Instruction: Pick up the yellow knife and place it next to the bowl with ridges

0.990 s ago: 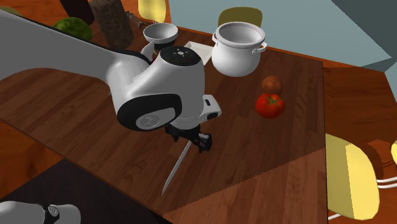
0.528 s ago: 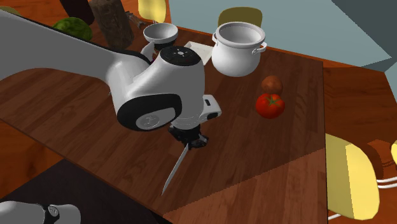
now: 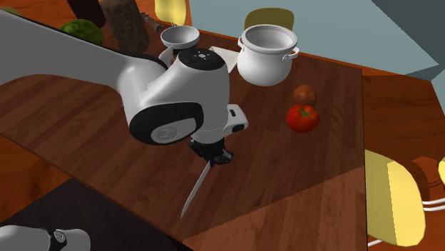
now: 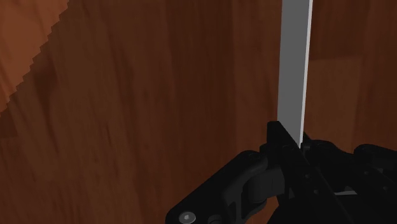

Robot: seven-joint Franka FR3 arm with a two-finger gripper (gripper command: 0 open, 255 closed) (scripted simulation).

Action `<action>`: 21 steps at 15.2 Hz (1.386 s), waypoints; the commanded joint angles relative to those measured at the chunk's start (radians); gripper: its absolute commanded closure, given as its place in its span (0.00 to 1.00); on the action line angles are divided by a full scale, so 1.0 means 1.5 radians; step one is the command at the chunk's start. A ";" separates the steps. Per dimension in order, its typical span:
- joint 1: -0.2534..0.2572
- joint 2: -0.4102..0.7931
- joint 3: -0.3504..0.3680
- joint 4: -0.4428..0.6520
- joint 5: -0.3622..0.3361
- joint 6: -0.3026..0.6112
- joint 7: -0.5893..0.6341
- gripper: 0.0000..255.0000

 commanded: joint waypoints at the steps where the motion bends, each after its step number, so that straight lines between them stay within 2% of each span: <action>1: 0.000 -0.010 0.000 0.007 -0.005 -0.017 0.004 1.00; 21: 0.001 -0.101 0.011 0.105 -0.039 -0.199 0.029 1.00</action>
